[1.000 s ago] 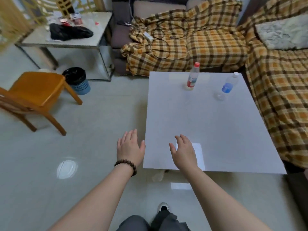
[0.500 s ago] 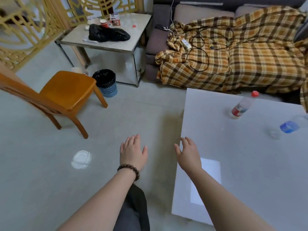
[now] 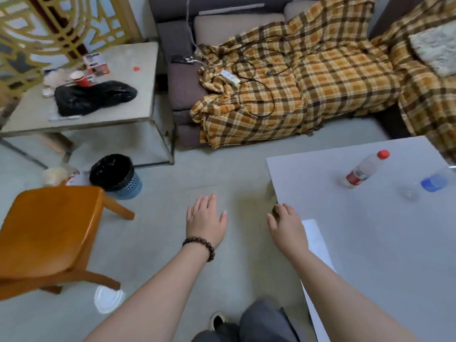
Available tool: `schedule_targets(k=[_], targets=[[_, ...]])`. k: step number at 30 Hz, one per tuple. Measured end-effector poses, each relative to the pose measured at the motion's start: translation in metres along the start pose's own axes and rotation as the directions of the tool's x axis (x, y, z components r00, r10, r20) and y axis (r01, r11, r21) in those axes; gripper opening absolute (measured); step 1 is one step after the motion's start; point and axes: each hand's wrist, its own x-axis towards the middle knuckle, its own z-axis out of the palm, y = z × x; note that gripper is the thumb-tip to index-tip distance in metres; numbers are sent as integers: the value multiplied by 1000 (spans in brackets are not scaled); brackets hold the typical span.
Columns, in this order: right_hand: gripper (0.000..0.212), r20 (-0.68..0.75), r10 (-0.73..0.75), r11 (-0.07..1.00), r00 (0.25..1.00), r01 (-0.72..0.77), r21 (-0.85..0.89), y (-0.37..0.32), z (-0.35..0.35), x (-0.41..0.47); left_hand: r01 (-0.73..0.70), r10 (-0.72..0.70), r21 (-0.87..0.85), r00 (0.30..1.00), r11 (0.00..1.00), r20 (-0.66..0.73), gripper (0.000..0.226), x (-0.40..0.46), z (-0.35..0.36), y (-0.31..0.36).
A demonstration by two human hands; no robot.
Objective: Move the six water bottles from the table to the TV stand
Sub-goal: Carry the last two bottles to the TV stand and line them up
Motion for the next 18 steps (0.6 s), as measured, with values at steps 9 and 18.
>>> schedule_targets(k=[9,18], targets=[[46,-166,333,936,928,-304,176,55,-43,101,-382,378,-3,914,924,149,61,158,22,124],[45,-310,644,762,699,-552,339,128,-127,176,-694,654,9,683,720,324,62,287,46,277]])
